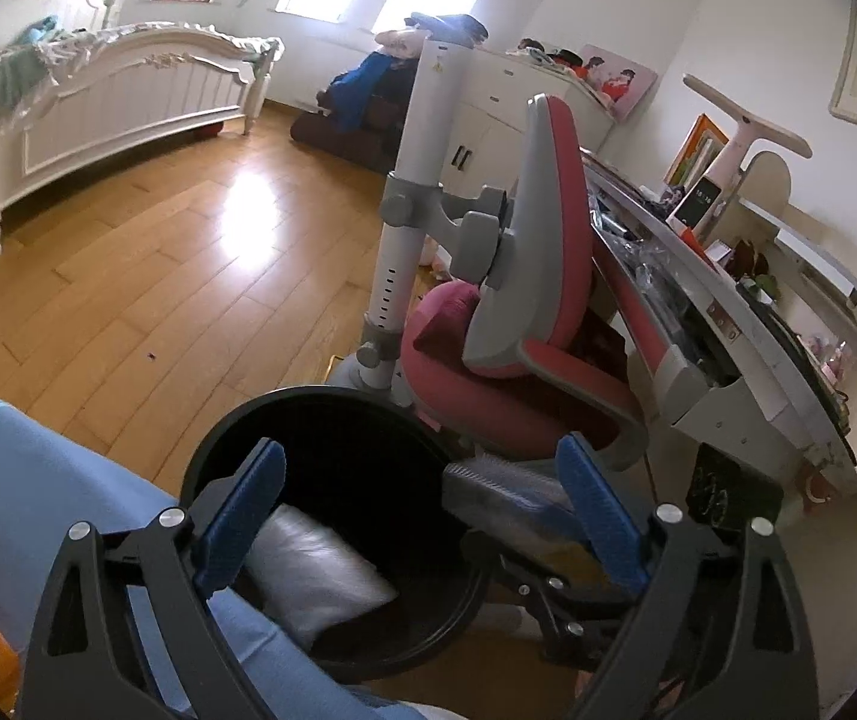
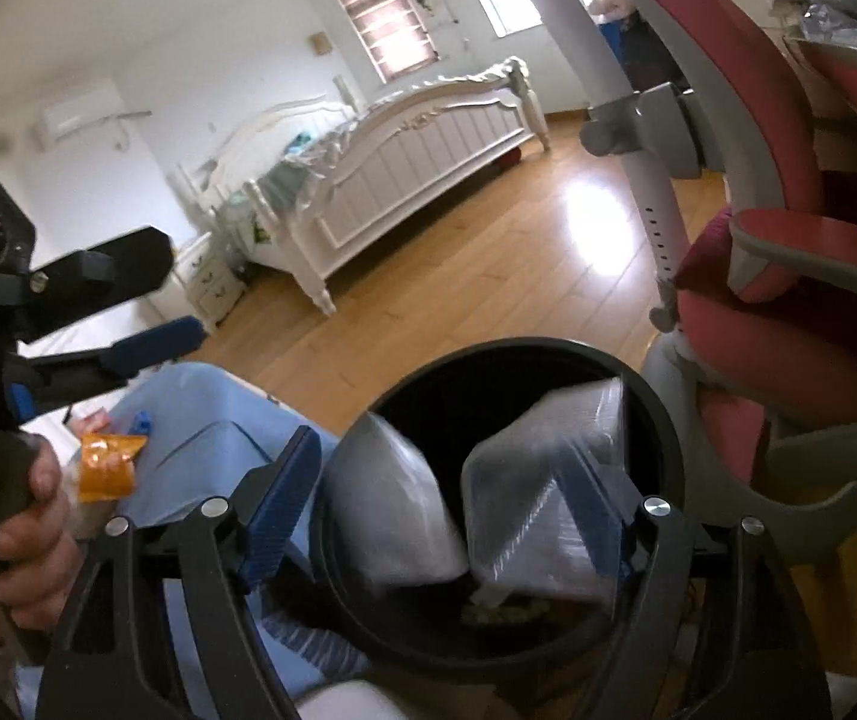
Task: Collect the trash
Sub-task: 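Drop the plastic bag and clear tray into the black bin with both grippers, then grasp the green packet with the left gripper while the right grasps the red milk box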
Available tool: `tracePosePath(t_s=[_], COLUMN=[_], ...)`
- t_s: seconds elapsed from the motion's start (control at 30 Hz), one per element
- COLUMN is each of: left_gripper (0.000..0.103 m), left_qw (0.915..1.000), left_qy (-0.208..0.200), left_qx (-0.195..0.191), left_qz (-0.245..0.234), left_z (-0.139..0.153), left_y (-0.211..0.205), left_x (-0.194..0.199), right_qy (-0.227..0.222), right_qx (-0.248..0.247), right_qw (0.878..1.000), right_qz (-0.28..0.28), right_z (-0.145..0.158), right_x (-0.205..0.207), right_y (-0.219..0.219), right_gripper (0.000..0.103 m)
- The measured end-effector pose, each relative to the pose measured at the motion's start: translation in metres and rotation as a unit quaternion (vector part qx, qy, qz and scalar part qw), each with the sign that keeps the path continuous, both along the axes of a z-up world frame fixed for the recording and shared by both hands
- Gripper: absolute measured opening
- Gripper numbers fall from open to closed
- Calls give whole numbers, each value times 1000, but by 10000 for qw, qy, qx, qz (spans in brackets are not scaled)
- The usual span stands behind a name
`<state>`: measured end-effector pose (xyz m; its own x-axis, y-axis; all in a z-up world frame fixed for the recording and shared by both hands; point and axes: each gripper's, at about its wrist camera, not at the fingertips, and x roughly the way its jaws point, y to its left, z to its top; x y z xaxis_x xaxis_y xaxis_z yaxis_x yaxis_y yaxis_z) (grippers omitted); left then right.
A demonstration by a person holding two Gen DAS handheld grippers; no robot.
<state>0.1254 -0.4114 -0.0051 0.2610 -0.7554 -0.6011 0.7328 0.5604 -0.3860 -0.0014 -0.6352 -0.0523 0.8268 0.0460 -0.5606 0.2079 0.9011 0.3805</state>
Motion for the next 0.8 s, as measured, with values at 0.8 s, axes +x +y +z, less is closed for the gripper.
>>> tracePosePath(t_s=[0.8], left_gripper=[91], left_qw=[9893], left_qy=[-528], left_qx=[329], left_qz=[1319], left_z=[17], left_y=[240], left_x=[-40], right_qy=[35], right_qx=[-509], right_qw=[9865], right_qz=[1558], right_z=[58], right_x=[46], right_y=[151], right_gripper=[78])
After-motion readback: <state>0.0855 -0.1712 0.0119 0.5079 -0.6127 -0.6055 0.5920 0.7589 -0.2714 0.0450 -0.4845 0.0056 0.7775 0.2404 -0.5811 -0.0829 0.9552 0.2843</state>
